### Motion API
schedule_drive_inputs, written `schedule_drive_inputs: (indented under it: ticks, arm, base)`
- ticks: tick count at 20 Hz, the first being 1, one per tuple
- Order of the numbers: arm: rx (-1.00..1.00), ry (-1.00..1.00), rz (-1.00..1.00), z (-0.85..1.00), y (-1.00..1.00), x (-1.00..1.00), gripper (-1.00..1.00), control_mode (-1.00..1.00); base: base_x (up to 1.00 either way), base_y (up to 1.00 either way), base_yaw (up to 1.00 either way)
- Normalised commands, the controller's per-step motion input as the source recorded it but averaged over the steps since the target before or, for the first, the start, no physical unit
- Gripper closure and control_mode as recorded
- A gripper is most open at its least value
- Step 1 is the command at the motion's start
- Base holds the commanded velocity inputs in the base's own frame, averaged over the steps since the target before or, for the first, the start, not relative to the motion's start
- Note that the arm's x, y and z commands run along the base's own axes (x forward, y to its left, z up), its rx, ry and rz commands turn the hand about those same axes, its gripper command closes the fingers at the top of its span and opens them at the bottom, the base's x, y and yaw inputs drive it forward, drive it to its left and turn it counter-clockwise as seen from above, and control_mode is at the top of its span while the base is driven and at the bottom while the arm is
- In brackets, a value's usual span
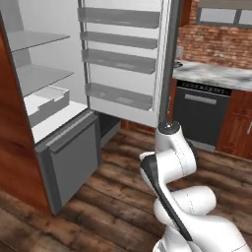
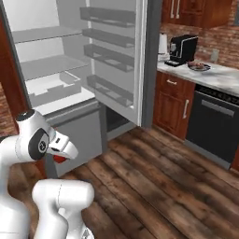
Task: Place the cold items (orange and bell pepper) from the fridge in one tupperware on the dining counter. Place the warm items (hot dog and kebab skewer) in the stove area in another tupperware.
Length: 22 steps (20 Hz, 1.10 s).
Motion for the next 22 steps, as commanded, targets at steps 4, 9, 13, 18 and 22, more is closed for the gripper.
schedule_drive_inputs:
  ticks: [4, 9, 13, 18, 22]
  arm:
    - [0.0, 0.0, 0.0, 0.0, 0.0, 0.0, 1.0, 1.0]
    - [0.0, 0.0, 0.0, 0.0, 0.0, 0.0, 1.0, 1.0]
    - [0.0, 0.0, 0.0, 0.0, 0.0, 0.0, 1.0, 1.0]
    - [0.0, 0.0, 0.0, 0.0, 0.0, 0.0, 1.0, 1.0]
    - [0.0, 0.0, 0.0, 0.0, 0.0, 0.0, 1.0, 1.0]
  base:
    - [-0.82, -0.04, -0.45]
    - [-0.79, -0.11, -0.37]
    - [-0.84, -0.25, -0.34]
    - [-0.33, -0.8, -0.23]
    - [-0.41, -1.0, -0.1]
